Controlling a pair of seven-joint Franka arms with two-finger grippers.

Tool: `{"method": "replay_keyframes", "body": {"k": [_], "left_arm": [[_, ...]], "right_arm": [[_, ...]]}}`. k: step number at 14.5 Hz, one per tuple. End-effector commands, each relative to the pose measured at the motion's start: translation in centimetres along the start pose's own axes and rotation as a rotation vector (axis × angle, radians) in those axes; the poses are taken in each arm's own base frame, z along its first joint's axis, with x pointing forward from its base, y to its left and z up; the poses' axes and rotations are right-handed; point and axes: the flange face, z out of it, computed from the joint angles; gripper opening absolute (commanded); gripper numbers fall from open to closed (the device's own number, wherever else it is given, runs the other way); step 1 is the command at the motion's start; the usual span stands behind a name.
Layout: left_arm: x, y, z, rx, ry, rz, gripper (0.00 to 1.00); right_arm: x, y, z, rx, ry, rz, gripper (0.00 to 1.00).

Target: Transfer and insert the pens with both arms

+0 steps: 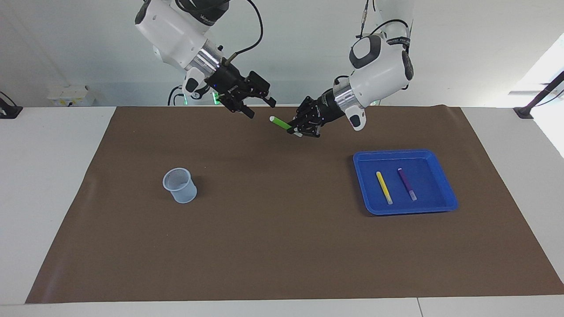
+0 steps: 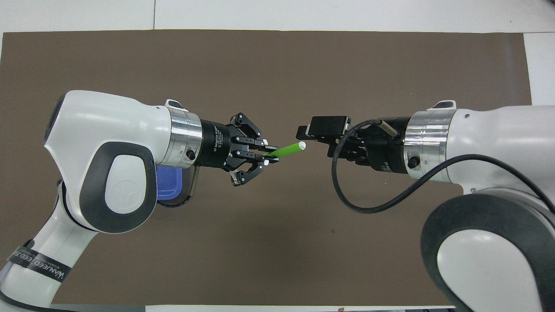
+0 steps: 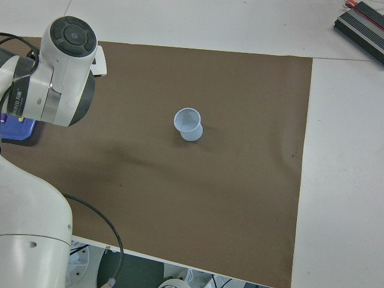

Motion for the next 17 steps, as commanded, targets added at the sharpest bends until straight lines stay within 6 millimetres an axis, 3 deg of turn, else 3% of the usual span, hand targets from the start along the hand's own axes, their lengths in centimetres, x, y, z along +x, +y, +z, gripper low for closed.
{"method": "replay_keyframes", "body": {"k": [1,3,8,13,17], "left_arm": [[0.2,-0.9,-0.5,-0.031,-0.012,-0.033,0.00],[0.3,-0.7,-0.7,-0.036,-0.014,-0.040,0.00],[0.4,-0.5,-1.0,-0.045,-0.027,-0.057,0.00],[0.5,-0.3,-1.1,-0.060,-0.029,-0.062,0.00],[0.6,-0.3,-1.0,-0.065,-0.030,-0.064,0.00]], "right_arm": [[-1.2,0.8,0.0,0.014,0.007,-0.015,0.89],[-1.4,1.0,0.2,0.000,-0.005,-0.062,0.88],[-1.1,1.0,0.1,0.004,0.011,-0.078,0.66],[-0.1,1.0,0.5,0.009,0.048,-0.097,0.66],[-0.5,0.0,2.8,0.018,0.082,-0.113,0.65]]}}
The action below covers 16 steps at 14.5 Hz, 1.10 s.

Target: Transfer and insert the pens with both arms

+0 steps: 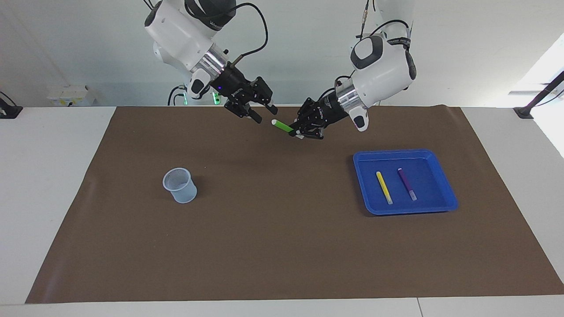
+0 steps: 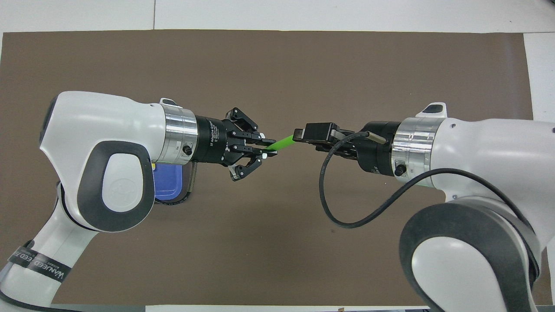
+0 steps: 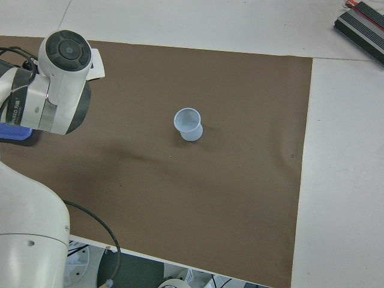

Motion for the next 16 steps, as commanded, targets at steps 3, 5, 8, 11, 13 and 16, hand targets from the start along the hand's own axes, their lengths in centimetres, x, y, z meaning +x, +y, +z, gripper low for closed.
{"method": "replay_keyframes", "body": {"k": [3,5,8,11,13,16], "left_arm": [[0.36,-0.78,-0.61,-0.027,-0.017,-0.028,0.00],[0.35,-0.78,-0.61,-0.027,-0.018,-0.029,0.00],[0.35,-0.75,-0.63,-0.030,-0.018,-0.029,0.00],[0.29,-0.79,-0.69,-0.031,-0.019,-0.028,0.00],[0.29,-0.79,-0.69,-0.031,-0.019,-0.028,0.00],[0.22,-0.78,-0.73,-0.032,-0.021,-0.028,0.00]], "right_arm": [[-0.38,-0.39,1.42,0.009,0.022,-0.023,0.60],[-0.40,-0.39,1.43,0.009,0.021,-0.025,0.57],[-0.41,-0.38,1.45,0.008,0.020,-0.025,0.45],[-0.37,-0.45,1.37,0.010,0.023,-0.025,0.45],[-0.37,-0.40,1.41,0.010,0.024,-0.025,0.44],[-0.38,-0.39,1.42,0.009,0.022,-0.025,0.15]]}}
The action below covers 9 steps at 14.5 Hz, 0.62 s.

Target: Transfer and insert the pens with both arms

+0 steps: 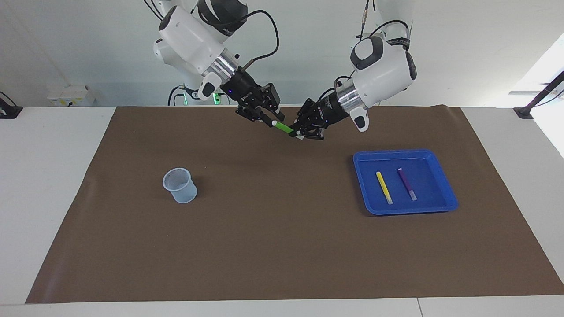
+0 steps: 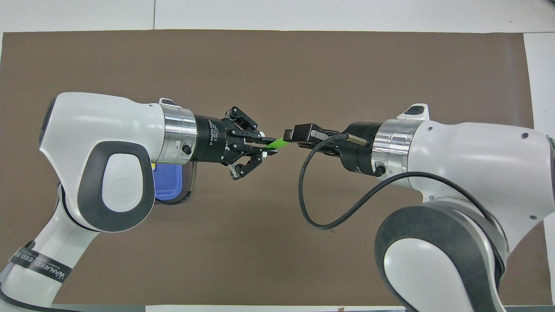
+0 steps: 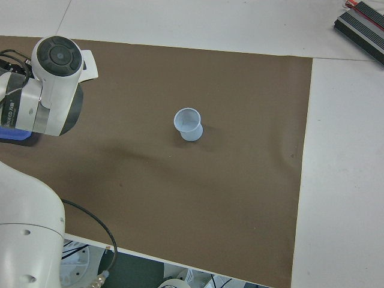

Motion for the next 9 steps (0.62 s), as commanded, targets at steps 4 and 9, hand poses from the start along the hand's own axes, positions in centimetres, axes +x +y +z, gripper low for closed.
{"method": "replay_keyframes", "body": {"k": [4,9], "left_arm": [[0.2,-0.8,-0.7,-0.025,-0.016,-0.025,0.00],[-1.3,-1.8,-1.5,-0.079,-0.020,0.028,1.00]], "right_arm": [[0.0,0.2,-0.2,0.008,0.002,-0.009,0.00],[0.0,0.1,-0.3,0.006,-0.010,-0.014,0.00]]}}
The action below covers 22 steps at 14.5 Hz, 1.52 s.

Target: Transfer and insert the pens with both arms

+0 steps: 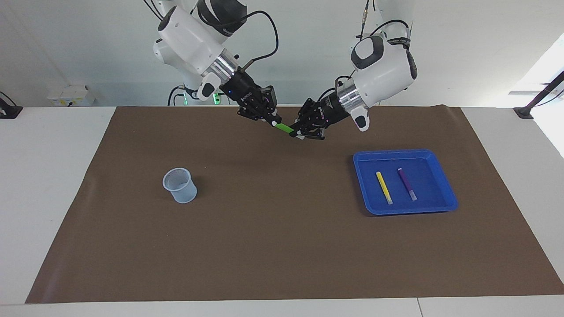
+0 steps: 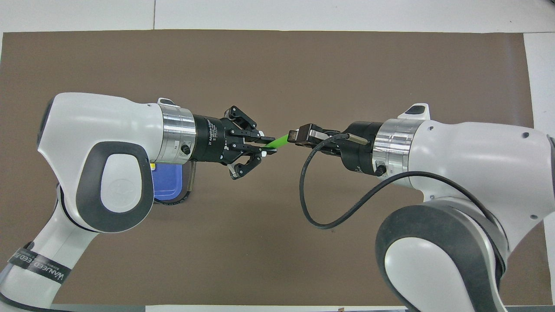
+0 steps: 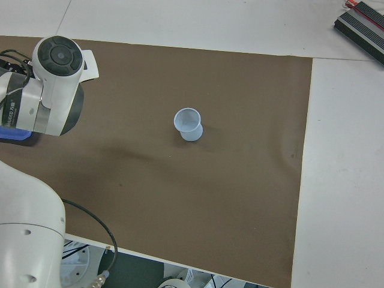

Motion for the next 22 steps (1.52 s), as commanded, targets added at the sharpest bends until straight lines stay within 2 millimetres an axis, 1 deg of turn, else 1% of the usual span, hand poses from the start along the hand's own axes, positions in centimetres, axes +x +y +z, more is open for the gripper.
{"method": "replay_keyframes", "body": {"k": [1,3,4,5,6,7,8,10,12,13,14,15,17,18,19,20,21,22], "left_arm": [[-0.9,-2.1,-0.9,-0.071,-0.011,0.023,1.00],[-0.7,-1.6,-1.4,-0.085,-0.008,0.030,1.00],[-0.4,-1.4,-1.7,-0.090,-0.008,0.039,1.00],[0.2,-0.8,-2.3,-0.102,-0.007,0.034,1.00],[0.9,-0.1,-3.1,-0.117,-0.008,0.021,1.00],[1.6,0.7,-4.1,-0.135,-0.008,0.007,1.00],[2.1,1.2,-4.6,-0.145,-0.008,-0.001,1.00],[3.2,2.1,-6.0,-0.170,-0.003,0.002,1.00],[3.8,2.6,-6.7,-0.184,0.001,0.007,1.00],[3.9,2.6,-6.7,-0.176,0.024,0.055,1.00],[4.1,2.4,-6.4,-0.158,0.066,0.144,1.00],[4.7,2.0,-5.9,-0.128,0.088,0.187,1.00],[5.9,1.3,-5.8,-0.103,0.147,0.298,1.00],[6.5,1.2,-5.7,-0.065,0.181,0.375,1.00],[7.5,1.5,-6.3,-0.036,0.215,0.434,1.00],[8.5,1.8,-6.8,-0.001,0.255,0.502,1.00],[9.2,2.0,-7.0,0.036,0.285,0.568,1.00],[10.2,2.5,-7.6,0.055,0.311,0.611,1.00]], "right_arm": [[-0.2,-0.1,-0.2,0.005,-0.020,-0.019,0.00],[0.4,0.0,-0.8,-0.014,-0.053,-0.054,0.00],[1.3,0.6,-1.7,-0.046,-0.065,-0.110,0.00],[2.4,1.2,-3.1,-0.076,-0.083,-0.156,0.00],[3.3,1.7,-4.2,-0.108,-0.107,-0.199,0.00],[4.3,2.2,-5.7,-0.162,-0.125,-0.272,0.00],[5.2,2.9,-7.4,-0.222,-0.140,-0.340,0.00],[6.5,4.5,-10.0,-0.310,-0.183,-0.467,0.00],[8.0,7.0,-12.5,-0.377,-0.214,-0.602,0.00],[8.6,8.1,-13.4,-0.413,-0.227,-0.678,0.00],[9.1,9.0,-14.2,-0.450,-0.237,-0.733,0.00],[9.5,9.6,-15.0,-0.505,-0.253,-0.772,0.00],[10.0,10.2,-15.9,-0.579,-0.279,-0.843,0.00],[10.2,10.0,-16.3,-0.615,-0.279,-0.882,0.00],[10.6,10.2,-16.4,-0.654,-0.280,-0.895,0.00],[10.9,10.3,-16.1,-0.662,-0.261,-0.903,0.00],[10.9,10.8,-15.6,-0.668,-0.235,-0.913,0.00],[10.4,11.9,-14.7,-0.669,-0.221,-0.915,0.00]]}}
